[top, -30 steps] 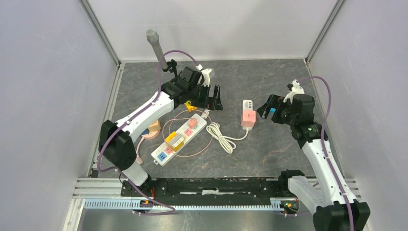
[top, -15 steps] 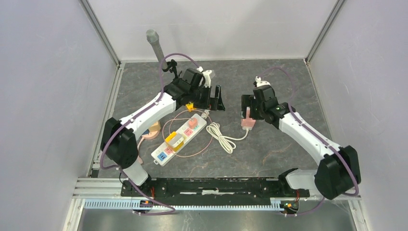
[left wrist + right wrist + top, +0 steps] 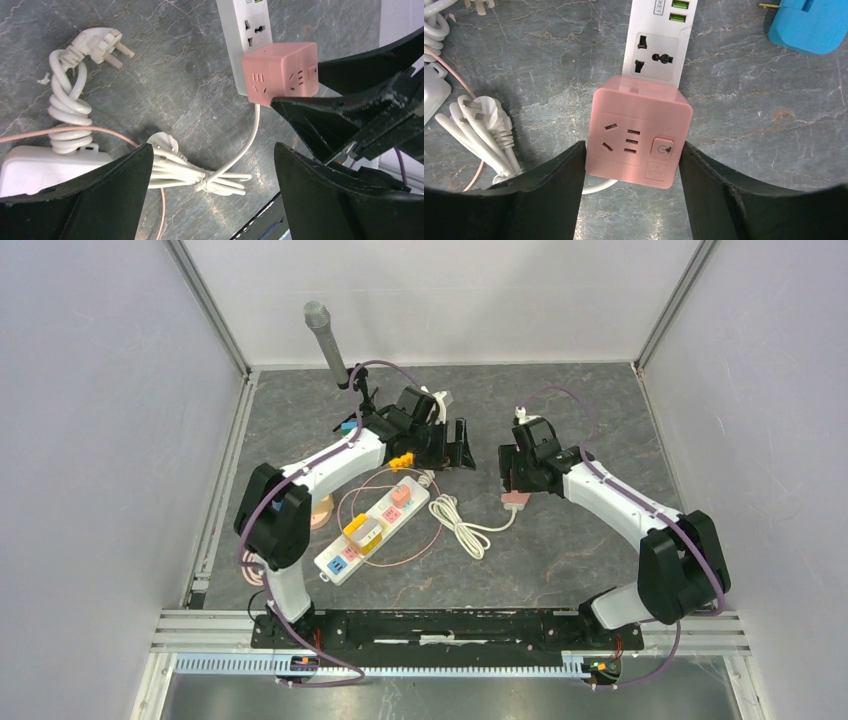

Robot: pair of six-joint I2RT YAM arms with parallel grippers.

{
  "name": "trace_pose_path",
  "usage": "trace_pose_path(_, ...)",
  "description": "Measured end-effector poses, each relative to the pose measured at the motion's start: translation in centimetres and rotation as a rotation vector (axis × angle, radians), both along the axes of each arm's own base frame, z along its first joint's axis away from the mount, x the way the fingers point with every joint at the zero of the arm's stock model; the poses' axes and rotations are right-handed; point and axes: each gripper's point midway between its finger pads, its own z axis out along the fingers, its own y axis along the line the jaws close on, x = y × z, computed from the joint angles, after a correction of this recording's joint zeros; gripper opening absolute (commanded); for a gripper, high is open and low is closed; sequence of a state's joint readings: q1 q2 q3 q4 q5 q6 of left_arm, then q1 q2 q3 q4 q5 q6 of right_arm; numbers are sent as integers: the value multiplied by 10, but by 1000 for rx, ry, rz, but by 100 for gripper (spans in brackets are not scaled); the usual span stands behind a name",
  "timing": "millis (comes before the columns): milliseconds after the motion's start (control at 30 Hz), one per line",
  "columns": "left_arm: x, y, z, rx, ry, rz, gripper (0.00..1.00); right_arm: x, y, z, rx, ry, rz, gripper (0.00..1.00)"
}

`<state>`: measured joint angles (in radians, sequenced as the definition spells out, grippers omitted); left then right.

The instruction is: Pull the plug off the socket

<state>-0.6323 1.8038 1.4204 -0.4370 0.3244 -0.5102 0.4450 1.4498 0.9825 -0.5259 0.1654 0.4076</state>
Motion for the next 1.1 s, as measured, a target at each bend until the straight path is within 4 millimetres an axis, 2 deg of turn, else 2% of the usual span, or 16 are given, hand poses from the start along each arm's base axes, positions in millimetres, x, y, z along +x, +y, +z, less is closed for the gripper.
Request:
trace_pose_path(200, 11, -15, -11, -36, 64, 40, 95, 1, 9, 0, 27, -24, 86, 55)
trace_pose_path(367, 26, -30, -19, -57, 114, 83, 95, -7, 14, 0, 32, -20, 188, 55)
trace_pose_path(467, 31, -40, -27, -73, 165, 105, 93, -15, 14, 0, 33, -19, 237, 70)
trace_pose_path(567, 35, -49, -37, -91, 216, 113, 89, -24, 12, -1, 36, -20, 268, 94)
trace_pose_path(600, 36, -52, -42, -93, 231, 116, 88, -27, 11, -1, 35, -16, 271, 98)
trace_pose_path(733, 39, -61, -59, -94, 280, 120, 82, -29, 8, 0, 28, -21, 263, 98)
trace_pose_path(867, 39, -69, -69, -90, 298, 117, 74, -26, 8, 5, 39, -45, 238, 97)
trace_pose_path(1000, 37, -80, -74, -90, 302, 105, 66, -21, 8, 8, 44, -64, 206, 88)
trace_pose_path(1100, 38, -90, -79, -93, 296, 93, 63, -19, 8, 4, 49, -55, 179, 82)
